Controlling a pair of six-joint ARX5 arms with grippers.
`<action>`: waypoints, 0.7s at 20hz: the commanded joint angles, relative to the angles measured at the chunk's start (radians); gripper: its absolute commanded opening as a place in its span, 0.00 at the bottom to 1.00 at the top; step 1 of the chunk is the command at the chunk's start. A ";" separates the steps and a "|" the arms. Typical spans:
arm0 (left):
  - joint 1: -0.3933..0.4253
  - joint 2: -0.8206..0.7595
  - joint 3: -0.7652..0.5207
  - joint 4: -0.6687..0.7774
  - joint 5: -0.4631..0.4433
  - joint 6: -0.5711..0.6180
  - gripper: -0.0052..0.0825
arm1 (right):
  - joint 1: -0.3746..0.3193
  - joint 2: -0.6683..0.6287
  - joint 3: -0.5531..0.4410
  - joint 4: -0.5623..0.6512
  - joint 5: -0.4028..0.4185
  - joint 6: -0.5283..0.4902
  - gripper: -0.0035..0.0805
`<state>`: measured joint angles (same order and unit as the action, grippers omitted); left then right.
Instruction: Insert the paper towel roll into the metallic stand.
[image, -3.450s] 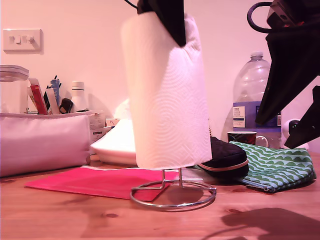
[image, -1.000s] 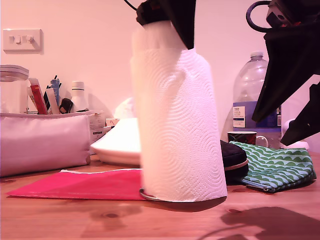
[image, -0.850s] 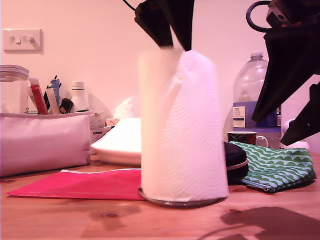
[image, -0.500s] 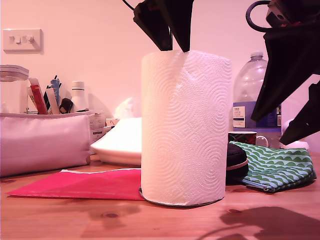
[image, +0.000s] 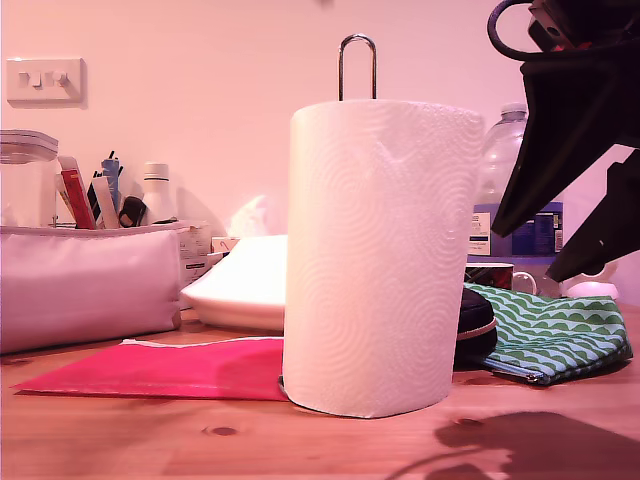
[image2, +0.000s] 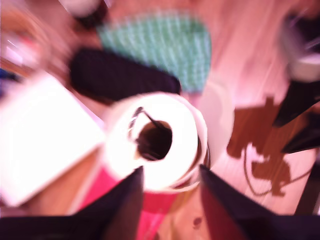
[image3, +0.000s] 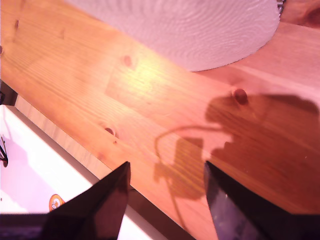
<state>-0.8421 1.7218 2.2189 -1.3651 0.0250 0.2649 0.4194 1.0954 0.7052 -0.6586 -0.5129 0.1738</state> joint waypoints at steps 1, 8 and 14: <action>-0.003 -0.018 0.009 0.004 0.004 -0.012 0.03 | -0.003 -0.010 0.041 0.003 -0.001 -0.018 0.39; -0.003 -0.098 0.008 0.003 0.034 -0.135 0.03 | -0.003 -0.010 0.143 0.016 0.000 -0.003 0.04; -0.002 -0.122 0.006 0.003 0.053 -0.074 0.03 | -0.001 -0.037 0.156 0.064 0.306 -0.053 0.04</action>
<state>-0.8421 1.6234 2.2364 -1.3670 0.0769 0.1841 0.4202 1.0771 0.8608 -0.6018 -0.2523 0.1299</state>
